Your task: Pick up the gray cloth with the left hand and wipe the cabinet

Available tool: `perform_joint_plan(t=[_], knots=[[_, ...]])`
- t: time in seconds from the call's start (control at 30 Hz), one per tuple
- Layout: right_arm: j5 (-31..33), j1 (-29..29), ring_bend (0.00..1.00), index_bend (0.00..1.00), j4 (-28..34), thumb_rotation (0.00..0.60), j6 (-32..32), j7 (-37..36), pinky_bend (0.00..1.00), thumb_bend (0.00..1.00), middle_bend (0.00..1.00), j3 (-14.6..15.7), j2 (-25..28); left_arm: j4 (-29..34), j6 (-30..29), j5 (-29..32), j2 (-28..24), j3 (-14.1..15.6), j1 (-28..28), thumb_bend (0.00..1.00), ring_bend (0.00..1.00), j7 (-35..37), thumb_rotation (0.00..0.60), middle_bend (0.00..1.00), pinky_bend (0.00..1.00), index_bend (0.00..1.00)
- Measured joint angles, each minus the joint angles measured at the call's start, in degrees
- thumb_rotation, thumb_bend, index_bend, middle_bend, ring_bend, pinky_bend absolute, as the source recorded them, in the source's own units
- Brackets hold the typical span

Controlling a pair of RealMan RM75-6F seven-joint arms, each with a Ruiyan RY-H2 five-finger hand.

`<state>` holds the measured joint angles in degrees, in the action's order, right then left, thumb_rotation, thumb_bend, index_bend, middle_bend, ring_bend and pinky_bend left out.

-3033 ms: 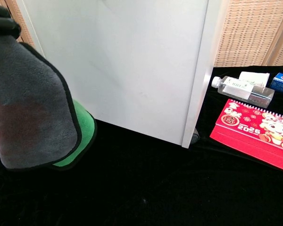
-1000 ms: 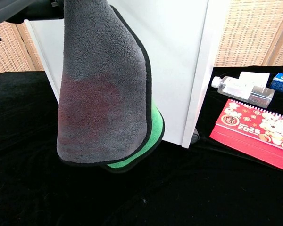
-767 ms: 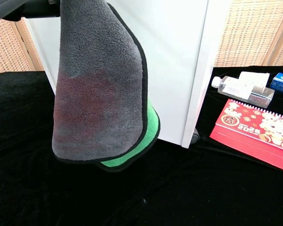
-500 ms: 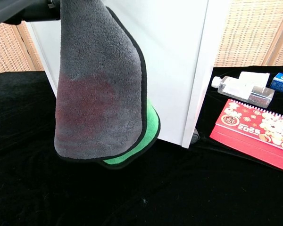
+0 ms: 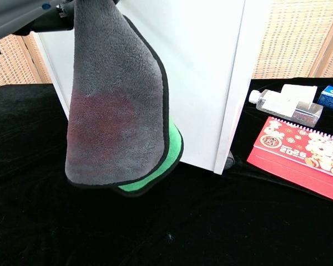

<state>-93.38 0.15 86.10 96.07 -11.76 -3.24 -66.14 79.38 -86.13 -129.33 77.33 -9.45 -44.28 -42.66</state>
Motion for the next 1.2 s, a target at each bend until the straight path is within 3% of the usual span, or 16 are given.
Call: perform_joint_plan(t=[0.43, 0.47, 0.5, 0.6, 0.67, 0.87, 0.97, 1.2], knots=[[-0.1, -0.1, 0.0, 0.09, 0.1, 0.6, 0.2, -0.1, 0.0, 0.11, 0.0, 0.0, 0.0, -0.8, 1.1, 0.0, 0.5, 1.1, 0.1, 0.83, 0.67, -0.8, 0.6, 0.74, 0.56, 0.73], [-0.1, -0.1, 0.0, 0.09, 0.1, 0.6, 0.2, -0.2, 0.0, 0.11, 0.0, 0.0, 0.1, -0.8, 1.3, 0.1, 0.5, 1.1, 0.1, 0.78, 0.67, -1.0, 0.6, 0.73, 0.55, 0.71], [-0.1, -0.1, 0.0, 0.09, 0.1, 0.6, 0.2, -0.2, 0.0, 0.11, 0.0, 0.0, 0.1, -0.7, 1.7, 0.3, 0.4, 1.2, 0.2, 0.66, 0.66, -1.3, 0.6, 0.71, 0.54, 0.68], [-0.1, -0.1, 0.0, 0.09, 0.1, 0.6, 0.3, -0.4, 0.0, 0.11, 0.0, 0.0, 0.1, -0.4, 2.2, 1.1, 0.4, 1.4, 0.8, 0.15, 0.55, -1.9, 0.6, 0.56, 0.46, 0.5], [-0.1, -0.1, 0.0, 0.09, 0.0, 0.6, 0.3, -0.4, 0.0, 0.11, 0.0, -0.1, 0.1, -0.1, 2.6, 1.8, 0.4, 1.5, 1.3, 0.01, 0.46, -2.6, 0.6, 0.43, 0.38, 0.37], [-0.4, -0.1, 0.0, 0.09, 0.1, 0.6, 0.4, -0.2, 0.0, 0.11, 0.0, 0.0, -0.1, 3.2, 2.7, 3.3, -0.3, 1.6, 3.5, 0.0, 0.13, -6.1, 0.6, 0.11, 0.1, 0.15], [-0.3, -0.1, 0.0, 0.09, 0.2, 0.6, 0.6, -0.3, 0.0, 0.11, 0.0, 0.0, -0.1, 4.6, 2.6, 3.4, -0.8, 1.6, 4.2, 0.0, 0.01, -6.9, 0.6, 0.01, 0.01, 0.1], [0.0, -0.2, 0.0, 0.09, -0.1, 0.6, 0.6, -1.0, 0.0, 0.11, 0.0, -0.2, 0.1, 5.2, 0.5, 2.8, -1.2, 2.6, 5.8, 0.0, 0.0, -6.4, 0.6, 0.0, 0.0, 0.09]])
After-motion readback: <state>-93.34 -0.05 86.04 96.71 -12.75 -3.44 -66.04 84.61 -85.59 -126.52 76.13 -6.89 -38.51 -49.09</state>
